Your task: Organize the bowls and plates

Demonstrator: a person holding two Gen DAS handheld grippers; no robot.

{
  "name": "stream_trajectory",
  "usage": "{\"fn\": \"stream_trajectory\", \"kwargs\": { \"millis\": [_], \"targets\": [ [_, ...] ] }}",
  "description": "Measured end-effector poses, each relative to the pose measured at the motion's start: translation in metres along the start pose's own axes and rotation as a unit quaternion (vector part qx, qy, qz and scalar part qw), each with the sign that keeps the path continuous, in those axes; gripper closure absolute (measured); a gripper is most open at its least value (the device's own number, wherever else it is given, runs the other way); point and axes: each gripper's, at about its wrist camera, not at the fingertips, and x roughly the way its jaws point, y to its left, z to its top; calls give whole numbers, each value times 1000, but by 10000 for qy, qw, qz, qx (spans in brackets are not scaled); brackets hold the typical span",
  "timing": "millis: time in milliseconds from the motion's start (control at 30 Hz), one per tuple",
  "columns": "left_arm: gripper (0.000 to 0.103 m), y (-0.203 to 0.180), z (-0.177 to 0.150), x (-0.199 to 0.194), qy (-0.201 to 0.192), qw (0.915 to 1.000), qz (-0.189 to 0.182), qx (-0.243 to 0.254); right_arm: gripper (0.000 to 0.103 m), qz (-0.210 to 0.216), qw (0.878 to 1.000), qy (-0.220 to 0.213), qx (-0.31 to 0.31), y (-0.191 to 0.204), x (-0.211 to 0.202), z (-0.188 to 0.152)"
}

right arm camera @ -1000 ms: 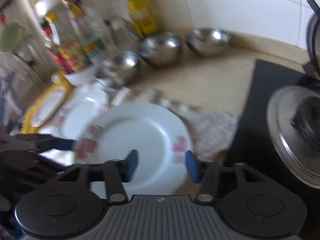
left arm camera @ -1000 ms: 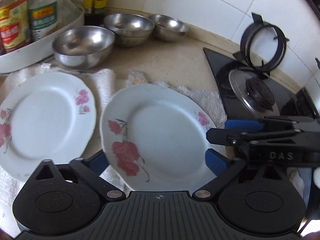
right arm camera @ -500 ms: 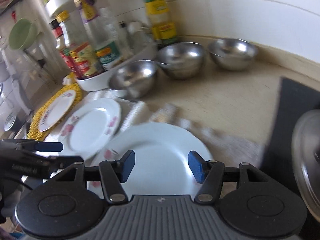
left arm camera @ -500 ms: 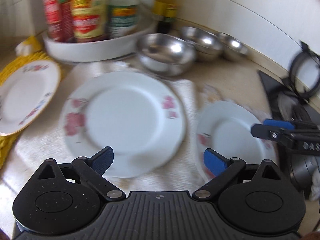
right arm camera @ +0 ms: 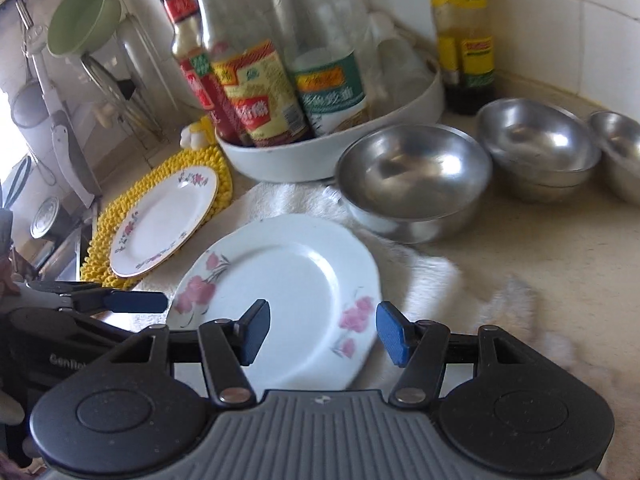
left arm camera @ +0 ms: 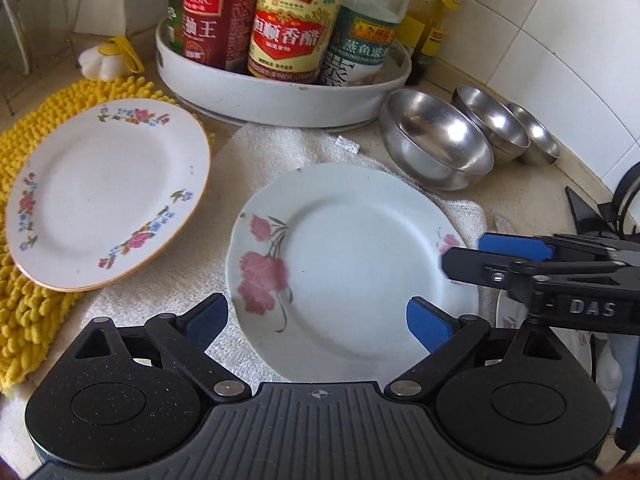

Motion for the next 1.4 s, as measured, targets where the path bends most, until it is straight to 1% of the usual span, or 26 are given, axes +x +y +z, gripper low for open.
{"fn": "stream_trajectory", "kwargs": {
  "millis": [33, 67, 167, 233, 267, 300, 333, 367, 400, 467, 567, 633, 767, 833, 933, 1067, 1100, 1167, 1267, 1400],
  "targets": [
    [6, 1, 1, 3, 3, 10000, 6, 19, 42, -23, 10000, 48, 20, 0, 5, 1],
    [5, 2, 1, 4, -4, 10000, -3, 34, 42, -60, 10000, 1, 28, 0, 7, 2],
    [5, 4, 5, 10, 41, 9999, -63, 74, 42, -11, 9999, 22, 146, -3, 10, 8],
    [5, 6, 5, 13, 84, 9998, -148, 53, 42, 0, 10000, 50, 46, -3, 11, 9],
    [5, 8, 5, 14, 90, 9998, -187, 41, 41, -79, 9999, 70, -27, -2, 13, 10],
    [4, 9, 6, 15, 65, 9997, -214, 37, 41, -100, 9997, 220, 21, -4, 17, 10],
    [3, 9, 6, 16, 50, 9997, -228, 42, 41, 21, 9986, 475, 219, -10, 24, 9],
    [3, 9, 7, 17, 58, 9997, -222, 59, 41, 103, 9985, 416, 336, -13, 24, 6],
    [3, 9, 8, 17, 64, 9997, -213, 74, 41, 145, 9985, 424, 327, -13, 23, 5],
    [4, 7, 10, 19, 77, 9997, -191, 107, 39, 116, 9987, 467, 157, -9, 24, 5],
    [4, 7, 11, 19, 100, 9998, -153, 94, 39, 105, 9987, 476, 124, -8, 24, 6],
    [4, 5, 9, 21, 78, 9998, -104, 146, 40, 127, 9992, 384, 45, -9, 24, 5],
    [0, 7, 11, 24, 44, 9998, -183, 84, 41, 226, 9992, 171, 267, -15, 21, -1],
    [0, 5, 11, 25, 55, 9998, -147, 158, 41, 198, 9995, 145, 176, -14, 20, -3],
    [0, 4, 8, 25, -25, 9996, -84, 256, 44, 51, 9998, 190, -27, -7, 21, -2],
    [2, -5, 7, 26, -9, 9993, 180, 325, 56, -316, 9993, 166, -146, 0, 20, -5],
    [2, -7, 7, 26, -9, 9992, 231, 340, 57, -369, 9991, 162, -162, 1, 20, -5],
    [4, -8, 6, 25, -8, 9989, 300, 363, 58, -387, 9990, 171, -145, 1, 19, -5],
    [4, -5, 7, 22, 1, 9992, 283, 267, 58, -380, 9992, 146, -65, 1, 15, -4],
    [4, -6, 5, 17, -78, 9989, 311, 335, 58, -371, 9992, 114, -49, 3, 9, -4]
  ]
}}
